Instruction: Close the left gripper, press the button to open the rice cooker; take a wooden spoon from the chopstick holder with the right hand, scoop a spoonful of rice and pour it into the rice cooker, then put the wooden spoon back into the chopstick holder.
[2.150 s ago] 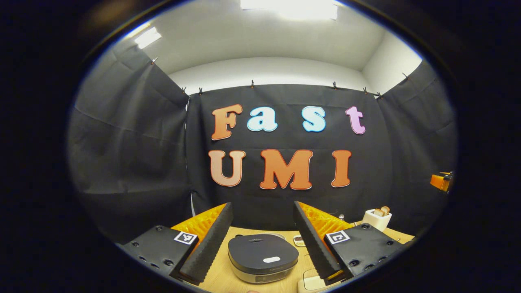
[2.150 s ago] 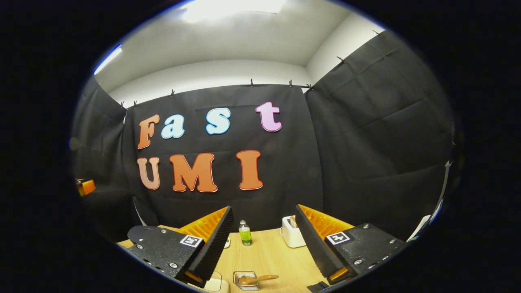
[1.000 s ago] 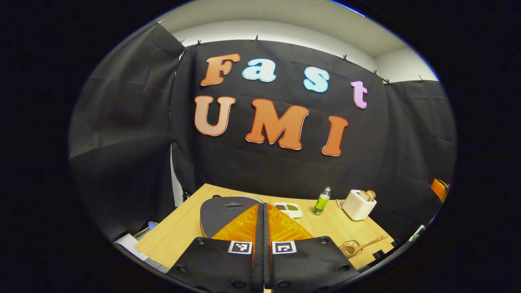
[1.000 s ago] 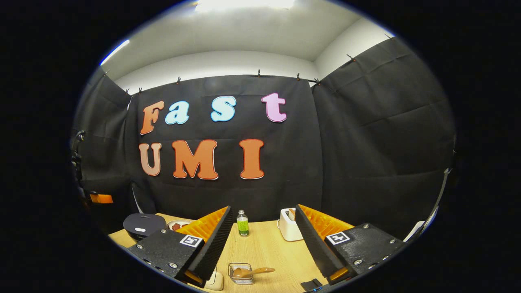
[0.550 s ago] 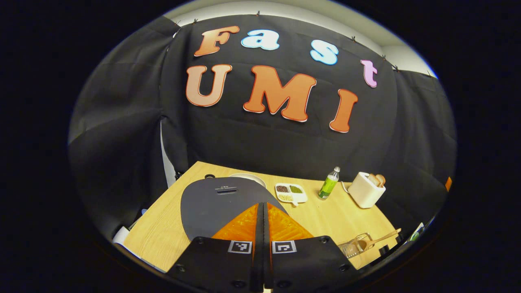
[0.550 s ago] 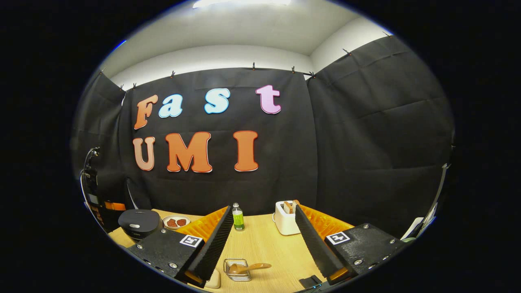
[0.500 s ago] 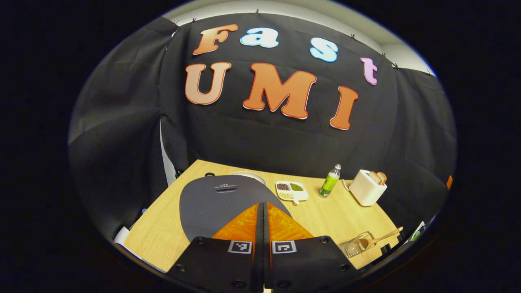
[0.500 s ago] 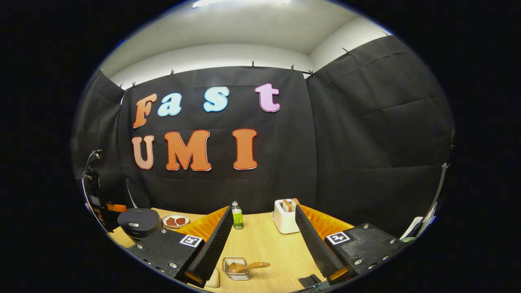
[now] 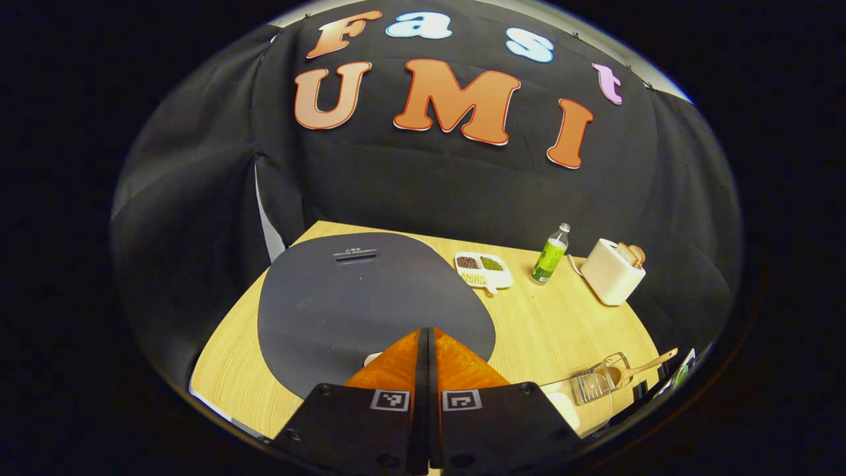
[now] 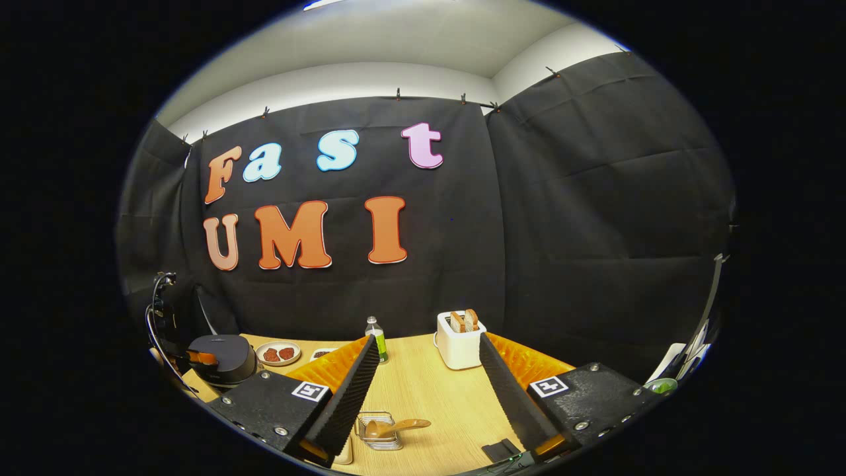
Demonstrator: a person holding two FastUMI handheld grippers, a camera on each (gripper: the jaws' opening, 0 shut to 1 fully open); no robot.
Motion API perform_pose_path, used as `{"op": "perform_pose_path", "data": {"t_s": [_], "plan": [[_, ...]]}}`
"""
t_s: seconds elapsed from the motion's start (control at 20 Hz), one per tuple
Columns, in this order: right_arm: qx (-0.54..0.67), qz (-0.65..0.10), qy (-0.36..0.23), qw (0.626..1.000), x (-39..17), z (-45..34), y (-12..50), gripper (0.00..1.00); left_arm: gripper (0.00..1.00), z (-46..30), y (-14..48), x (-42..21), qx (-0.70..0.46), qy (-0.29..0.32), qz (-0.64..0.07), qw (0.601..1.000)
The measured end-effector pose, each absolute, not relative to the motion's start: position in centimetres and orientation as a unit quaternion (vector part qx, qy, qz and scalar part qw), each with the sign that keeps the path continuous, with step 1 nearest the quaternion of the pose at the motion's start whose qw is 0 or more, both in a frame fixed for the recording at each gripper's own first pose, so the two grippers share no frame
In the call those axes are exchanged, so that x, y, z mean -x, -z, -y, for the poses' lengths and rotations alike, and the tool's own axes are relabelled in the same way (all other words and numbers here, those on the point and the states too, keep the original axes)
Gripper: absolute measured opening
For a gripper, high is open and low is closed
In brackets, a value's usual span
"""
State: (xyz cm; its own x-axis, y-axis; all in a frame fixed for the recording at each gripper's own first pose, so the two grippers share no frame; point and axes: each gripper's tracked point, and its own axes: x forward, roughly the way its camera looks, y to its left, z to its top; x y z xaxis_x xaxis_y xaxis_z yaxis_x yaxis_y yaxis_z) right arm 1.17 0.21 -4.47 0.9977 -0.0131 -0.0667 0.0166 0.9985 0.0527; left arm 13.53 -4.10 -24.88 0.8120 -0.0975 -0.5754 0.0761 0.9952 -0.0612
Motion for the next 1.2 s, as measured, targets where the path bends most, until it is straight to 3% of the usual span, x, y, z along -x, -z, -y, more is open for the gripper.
{"op": "perform_pose_path", "data": {"t_s": [0.4, 0.45, 0.5, 0.7, 0.95, 1.15, 1.2], "plan": [[-0.026, -0.043, 0.008, 0.999, -1.5, -0.4, 5.2, 0.95, 0.02, 3.8, 25.7, -12.8, 0.005, 0.023, -0.318, 0.948], [-0.026, -0.045, 0.008, 0.999, -1.4, -0.4, 5.3, 0.95, 0.05, 3.7, 25.9, -12.5, 0.016, 0.026, -0.329, 0.944], [-0.027, -0.044, 0.008, 0.999, -1.3, -0.4, 5.2, 0.95, 0.02, 3.8, 25.6, -12.7, 0.024, 0.031, -0.324, 0.945], [-0.028, -0.034, 0.012, 0.999, -1.1, 0.0, 4.4, 0.95, 0.05, 3.1, 23.4, -12.2, 0.029, 0.017, -0.297, 0.954], [-0.039, -0.034, 0.010, 0.999, -0.6, -0.3, 4.9, 0.95, 0.05, 2.2, 12.7, -12.1, 0.033, 0.006, -0.168, 0.985], [-0.040, -0.040, 0.003, 0.998, -0.8, -0.8, 6.3, 0.95, 0.07, 1.2, 9.2, -9.2, 0.049, 0.011, -0.137, 0.989], [-0.044, -0.044, 0.000, 0.998, -1.0, -1.0, 6.8, 0.95, 0.04, 0.5, 8.7, -8.7, 0.046, 0.006, -0.132, 0.990]]}}
